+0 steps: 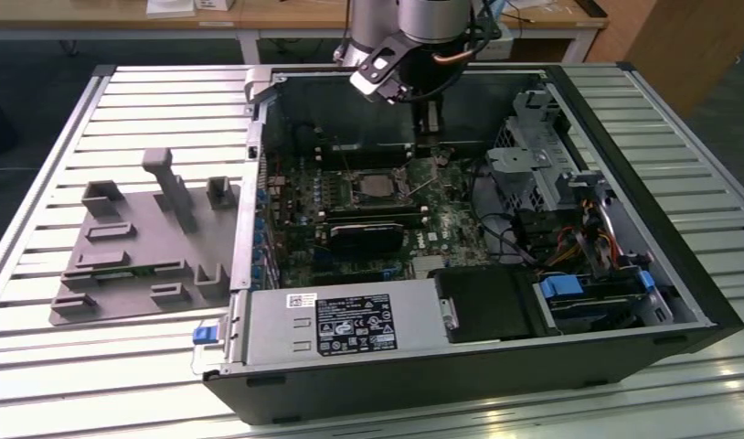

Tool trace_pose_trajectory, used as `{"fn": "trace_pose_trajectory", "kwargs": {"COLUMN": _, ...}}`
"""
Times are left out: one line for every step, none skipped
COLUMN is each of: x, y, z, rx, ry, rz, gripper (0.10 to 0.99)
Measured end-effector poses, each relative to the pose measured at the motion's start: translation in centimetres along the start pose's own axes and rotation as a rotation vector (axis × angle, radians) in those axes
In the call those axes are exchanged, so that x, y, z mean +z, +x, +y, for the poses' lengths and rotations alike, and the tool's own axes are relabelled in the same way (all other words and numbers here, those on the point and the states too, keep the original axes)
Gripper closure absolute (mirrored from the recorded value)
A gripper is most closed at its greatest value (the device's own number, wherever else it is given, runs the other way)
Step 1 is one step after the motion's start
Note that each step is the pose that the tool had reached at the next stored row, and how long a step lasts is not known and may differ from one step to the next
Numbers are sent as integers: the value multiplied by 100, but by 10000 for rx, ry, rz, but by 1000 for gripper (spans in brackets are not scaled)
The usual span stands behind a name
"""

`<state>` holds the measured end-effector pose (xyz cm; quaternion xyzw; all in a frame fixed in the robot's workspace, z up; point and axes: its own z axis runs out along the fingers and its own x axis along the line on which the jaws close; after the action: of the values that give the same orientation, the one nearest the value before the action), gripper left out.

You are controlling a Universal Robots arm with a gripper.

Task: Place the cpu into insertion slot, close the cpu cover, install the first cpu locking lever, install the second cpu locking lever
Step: 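Close the cpu cover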

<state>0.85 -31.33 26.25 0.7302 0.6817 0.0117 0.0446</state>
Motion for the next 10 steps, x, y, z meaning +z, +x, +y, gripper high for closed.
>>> {"fn": "trace_pose_trajectory", "kwargs": {"x": 2, "y": 3, "z": 35, "rx": 0, "ry": 3, "rz": -2, "gripper": 984}}
{"fn": "trace_pose_trajectory", "kwargs": {"x": 6, "y": 6, "z": 75, "rx": -1, "ry": 6, "rz": -1, "gripper": 984}}
{"fn": "trace_pose_trajectory", "kwargs": {"x": 9, "y": 8, "z": 111, "rx": 0, "ry": 8, "rz": -1, "gripper": 984}}
{"fn": "trace_pose_trajectory", "kwargs": {"x": 12, "y": 11, "z": 147, "rx": -1, "ry": 10, "rz": 0, "gripper": 984}}
{"fn": "trace_pose_trajectory", "kwargs": {"x": 15, "y": 13, "z": 182, "rx": -1, "ry": 12, "rz": 0, "gripper": 984}}
{"fn": "trace_pose_trajectory", "kwargs": {"x": 17, "y": 16, "z": 215, "rx": 0, "ry": 13, "rz": 0, "gripper": 984}}
{"fn": "trace_pose_trajectory", "kwargs": {"x": 20, "y": 18, "z": 247, "rx": -2, "ry": 14, "rz": 0, "gripper": 984}}
{"fn": "trace_pose_trajectory", "kwargs": {"x": 22, "y": 20, "z": 275, "rx": -1, "ry": 16, "rz": 0, "gripper": 984}}
{"fn": "trace_pose_trajectory", "kwargs": {"x": 24, "y": 21, "z": 301, "rx": 0, "ry": 16, "rz": 0, "gripper": 984}}
{"fn": "trace_pose_trajectory", "kwargs": {"x": 26, "y": 23, "z": 326, "rx": -1, "ry": 16, "rz": 0, "gripper": 984}}
